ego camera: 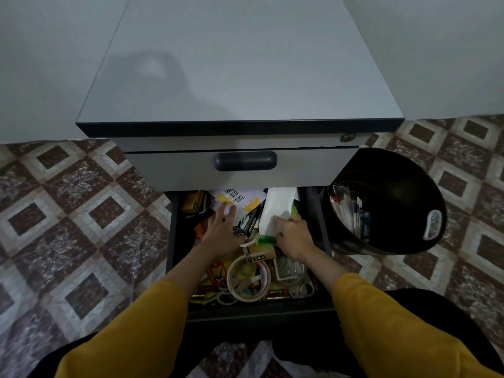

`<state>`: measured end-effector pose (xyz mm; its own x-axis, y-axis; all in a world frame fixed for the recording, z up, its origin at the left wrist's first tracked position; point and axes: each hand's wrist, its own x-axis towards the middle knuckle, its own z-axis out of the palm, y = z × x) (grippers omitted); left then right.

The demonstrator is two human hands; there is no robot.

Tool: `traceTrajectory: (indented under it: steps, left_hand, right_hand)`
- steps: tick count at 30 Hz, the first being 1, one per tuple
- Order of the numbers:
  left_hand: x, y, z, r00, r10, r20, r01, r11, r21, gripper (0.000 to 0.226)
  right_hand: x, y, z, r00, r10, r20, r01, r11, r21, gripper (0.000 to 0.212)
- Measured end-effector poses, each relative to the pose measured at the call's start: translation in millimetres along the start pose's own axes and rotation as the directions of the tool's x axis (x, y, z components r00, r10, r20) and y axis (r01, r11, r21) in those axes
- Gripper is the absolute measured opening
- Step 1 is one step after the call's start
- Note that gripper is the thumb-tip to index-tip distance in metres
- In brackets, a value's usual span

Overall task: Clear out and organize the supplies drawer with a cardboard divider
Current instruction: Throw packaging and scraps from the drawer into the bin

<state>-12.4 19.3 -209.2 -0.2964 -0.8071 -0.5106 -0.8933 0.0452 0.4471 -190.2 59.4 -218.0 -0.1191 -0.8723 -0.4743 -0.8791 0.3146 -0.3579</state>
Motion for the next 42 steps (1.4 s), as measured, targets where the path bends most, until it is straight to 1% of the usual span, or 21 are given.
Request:
traceTrajectory:
  steps: [3,7,9,11,14,15,17,19,22,25,29,32,34,36,39,42]
  left_hand:
    - [0,0,0,0.998,-0.060,0.026,0.061,0.998,-0.026,0.082]
    - [1,-3,1,0.986,-0.082,0.144,0.103,0.984,-0.146,0.083]
    - [3,-6,1,0.984,-0.073,0.165,0.099,0.984,-0.150,0.084]
    - [4,-7,1,0.983,-0.061,0.172,0.087,0.985,-0.148,0.083]
    - [2,-6,0,0.986,-0.040,0.160,0.064,0.987,-0.148,0.082]
    - [0,-6,-1,0.988,-0.029,0.153,0.052,0.987,-0.150,0.081]
    - [-1,-3,-2,0.988,-0.010,0.153,0.032,0.989,-0.145,0.081]
    - [-3,-1,-4,0.987,0.005,0.161,0.012,0.995,-0.101,0.079]
    - [-7,0,-6,0.988,0.042,0.152,-0.040,0.999,-0.018,0.075]
    - [-7,-3,-5,0.986,0.072,0.151,-0.080,0.996,0.050,0.071]
    - [0,-11,-2,0.985,0.066,0.160,-0.077,0.995,0.068,0.074]
    - [3,-14,-1,0.984,0.062,0.168,-0.077,0.993,0.085,0.075]
    - [3,-14,-1,0.983,0.062,0.172,-0.078,0.993,0.089,0.075]
    - [2,-14,-2,0.983,0.061,0.173,-0.078,0.993,0.093,0.074]
    - [0,-11,-5,0.982,0.058,0.179,-0.075,0.993,0.090,0.073]
    - [-1,-10,-7,0.981,0.056,0.185,-0.072,0.994,0.082,0.073]
  right_hand:
    - [4,-2,0,0.997,0.039,-0.062,-0.032,0.993,0.113,0.035]
    - [4,-5,-4,0.983,0.146,-0.110,-0.098,0.930,0.355,0.025]
    - [5,-5,-8,0.973,0.196,-0.119,-0.133,0.906,0.401,0.023]
    - [7,-7,-12,0.964,0.238,-0.117,-0.172,0.897,0.407,0.024]
    - [10,-8,-13,0.950,0.294,-0.107,-0.209,0.850,0.483,0.033]
    - [10,-9,-13,0.947,0.310,-0.089,-0.223,0.828,0.514,0.041]
    - [12,-13,-12,0.943,0.333,-0.020,-0.269,0.795,0.545,0.065]
    - [14,-17,-10,0.942,0.334,0.001,-0.290,0.817,0.498,0.078]
    - [15,-26,-4,0.949,0.314,-0.032,-0.284,0.894,0.346,0.084]
    - [17,-27,0,0.955,0.294,-0.031,-0.277,0.928,0.250,0.094]
    - [21,-19,-3,0.968,0.247,0.033,-0.248,0.943,0.223,0.110]
    - [20,-13,-5,0.977,0.196,0.081,-0.210,0.950,0.231,0.112]
    - [20,-11,-5,0.980,0.184,0.081,-0.199,0.951,0.238,0.114]
    - [21,-13,-5,0.978,0.202,0.051,-0.209,0.954,0.216,0.113]
    - [22,-18,-9,0.971,0.239,-0.024,-0.234,0.964,0.127,0.109]
    - [23,-20,-15,0.981,0.186,-0.055,-0.183,0.982,0.053,0.118]
